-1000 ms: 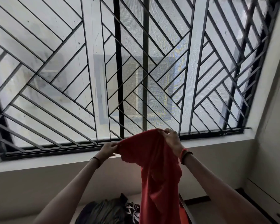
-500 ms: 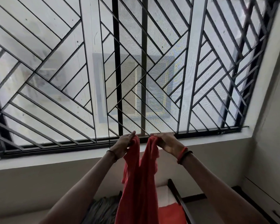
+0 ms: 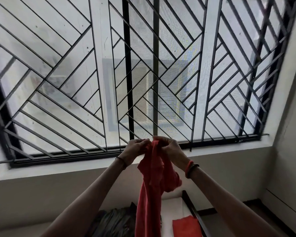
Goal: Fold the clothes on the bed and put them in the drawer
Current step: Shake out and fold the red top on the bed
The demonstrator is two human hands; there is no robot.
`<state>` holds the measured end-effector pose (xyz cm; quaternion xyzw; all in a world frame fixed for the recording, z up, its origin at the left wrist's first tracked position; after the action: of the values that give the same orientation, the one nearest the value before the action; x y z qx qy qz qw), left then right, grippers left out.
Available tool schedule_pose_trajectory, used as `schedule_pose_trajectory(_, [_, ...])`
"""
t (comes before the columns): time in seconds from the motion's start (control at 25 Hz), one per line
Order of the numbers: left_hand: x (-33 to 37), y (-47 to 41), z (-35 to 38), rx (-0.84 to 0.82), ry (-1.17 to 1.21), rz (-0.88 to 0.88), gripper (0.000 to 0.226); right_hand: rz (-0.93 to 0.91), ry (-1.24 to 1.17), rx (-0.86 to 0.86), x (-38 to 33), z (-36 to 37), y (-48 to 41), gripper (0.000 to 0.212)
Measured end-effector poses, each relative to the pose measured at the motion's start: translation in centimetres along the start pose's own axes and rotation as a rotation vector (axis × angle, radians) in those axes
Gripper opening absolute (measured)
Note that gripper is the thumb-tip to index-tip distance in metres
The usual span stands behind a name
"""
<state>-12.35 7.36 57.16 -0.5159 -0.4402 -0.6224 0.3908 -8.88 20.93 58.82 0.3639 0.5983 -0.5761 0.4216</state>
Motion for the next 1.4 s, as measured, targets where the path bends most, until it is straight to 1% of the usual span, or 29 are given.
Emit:
schedule_pose_trajectory(0.04, [0.0,0.1,0.1,-0.016,0.01,0.009,0.031,-0.047,0.058,0.002,-0.4,0.1,-0.1,0.039])
schedule_pose_trajectory(0.12, [0.0,0.6,0.7,-0.037,0.038,0.014,0.036,-0.15,0.25,0.015,-1.2,-0.1,-0.6,0.032])
schedule_pose_trajectory(0.24, [0.0,1.2,1.5,-0.039,0.064,0.01,0.025,-0.245,0.5,0.032,-2.3,-0.7,-0.9,0.018])
schedule_pose_trajectory(0.32, [0.1,1.2,1.3,-0.011,-0.013,0.032,0.022,-0.256,0.584,0.019,-2.8,-0.9,-0.7,0.011])
schedule_pose_trajectory(0.4, [-0.1,0.8,0.8,-0.007,-0.081,0.045,0.028,-0.291,0.65,-0.003,-3.1,-0.7,-0.7,0.01])
schedule_pose_trajectory(0.52, [-0.2,0.9,0.6,-0.005,-0.098,0.045,0.031,-0.355,0.764,-0.048,-3.7,-0.4,-0.8,0.007])
schedule_pose_trajectory(0.68, [-0.4,1.3,1.2,-0.007,-0.097,0.035,0.031,-0.247,0.697,-0.191,-3.3,0.1,-0.5,0.011])
schedule_pose_trajectory(0.76, [-0.5,1.4,1.5,-0.026,-0.103,0.014,0.026,-0.188,0.679,-0.196,-2.9,0.3,-0.3,0.011])
schedule_pose_trajectory(0.88, [-0.6,1.7,1.8,-0.049,-0.106,-0.008,0.012,-0.071,0.547,-0.172,-2.1,0.7,0.1,0.009])
schedule_pose_trajectory(0.96, [-0.6,2.0,1.7,-0.056,-0.116,-0.001,0.012,-0.024,0.454,-0.18,-2.1,1.1,0.4,0.008])
schedule_pose_trajectory(1.08, [-0.5,2.6,1.2,-0.075,-0.109,0.006,0.015,-0.017,0.345,-0.247,-3.0,2.2,0.8,0.013])
schedule_pose_trajectory(1.16, [-0.5,3.0,1.0,-0.09,-0.097,0.0,0.017,-0.038,0.347,-0.317,-3.8,2.8,0.9,0.015])
schedule_pose_trajectory(1.28, [-0.8,3.1,1.2,-0.137,-0.084,-0.015,0.023,-0.064,0.436,-0.428,-4.4,3.5,1.0,0.021])
schedule_pose_trajectory(1.4, [-1.1,3.1,1.4,-0.158,-0.056,-0.032,0.026,-0.072,0.51,-0.512,-4.2,3.7,1.0,0.019])
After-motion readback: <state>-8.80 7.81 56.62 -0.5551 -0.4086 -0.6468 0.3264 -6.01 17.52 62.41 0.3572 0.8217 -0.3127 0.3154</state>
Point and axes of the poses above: each hand's wrist, its own y-axis away from the middle knuckle, its own z-axis out of the palm, x = y × z, the point moved 9 cm from there along -y, towards the middle knuckle, and after that the axes turned 12 degrees about -z, right-handed, at the moved point
